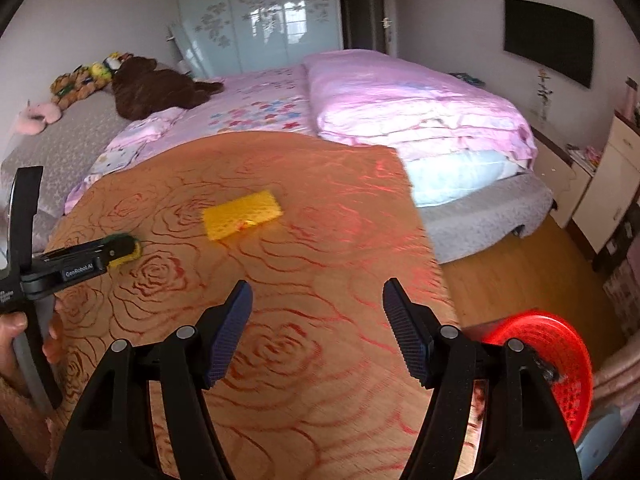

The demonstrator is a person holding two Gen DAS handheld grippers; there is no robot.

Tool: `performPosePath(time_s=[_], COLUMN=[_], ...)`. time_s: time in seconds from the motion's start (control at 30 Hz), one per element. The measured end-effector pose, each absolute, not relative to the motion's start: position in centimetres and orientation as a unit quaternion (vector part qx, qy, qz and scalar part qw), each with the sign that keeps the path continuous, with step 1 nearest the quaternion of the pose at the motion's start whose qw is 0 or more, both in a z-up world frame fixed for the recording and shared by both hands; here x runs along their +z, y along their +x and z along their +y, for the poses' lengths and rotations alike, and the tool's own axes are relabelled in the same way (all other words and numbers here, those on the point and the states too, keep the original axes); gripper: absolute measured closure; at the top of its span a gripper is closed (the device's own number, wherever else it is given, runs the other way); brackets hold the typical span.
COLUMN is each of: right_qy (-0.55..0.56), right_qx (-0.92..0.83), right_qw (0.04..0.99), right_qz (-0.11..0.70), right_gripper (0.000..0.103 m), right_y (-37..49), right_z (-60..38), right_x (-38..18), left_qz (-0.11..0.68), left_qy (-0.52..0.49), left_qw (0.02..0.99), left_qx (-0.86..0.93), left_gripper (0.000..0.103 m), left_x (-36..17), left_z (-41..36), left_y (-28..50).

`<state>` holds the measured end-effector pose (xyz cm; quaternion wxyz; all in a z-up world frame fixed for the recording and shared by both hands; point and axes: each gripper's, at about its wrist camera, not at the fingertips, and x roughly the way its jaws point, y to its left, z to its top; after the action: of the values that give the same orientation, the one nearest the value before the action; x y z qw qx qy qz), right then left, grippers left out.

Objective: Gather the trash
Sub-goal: 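Grasp the yellow foam mesh sleeve with the right tool while the left tool holds the sponge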

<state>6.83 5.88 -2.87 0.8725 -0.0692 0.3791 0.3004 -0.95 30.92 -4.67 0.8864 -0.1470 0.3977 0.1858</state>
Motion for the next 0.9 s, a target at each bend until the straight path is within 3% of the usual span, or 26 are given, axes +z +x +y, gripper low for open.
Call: performPosePath(time_s=[0.2,0.9], right_qy=[-0.08,-0.126], right_qx=[0.318,0.322], right_qw=[0.861,0.85], right_qz=[0.39,0.397], right_gripper=[0.037,0.037], right_y=[7.9,13.2], right_z=[9.9,19.7], right_x=[-3.8,-6.5], left_qz=[0.392,0.396], left_qy=[-0.132,-0.125], left_qw=[0.89,0.887], left_qx=[0.19,0.201], left_gripper=[0.054,0.054], left_x=[-4.8,-5.0], left_z=[30.4,30.1], left_y=[-1.1,-1.0])
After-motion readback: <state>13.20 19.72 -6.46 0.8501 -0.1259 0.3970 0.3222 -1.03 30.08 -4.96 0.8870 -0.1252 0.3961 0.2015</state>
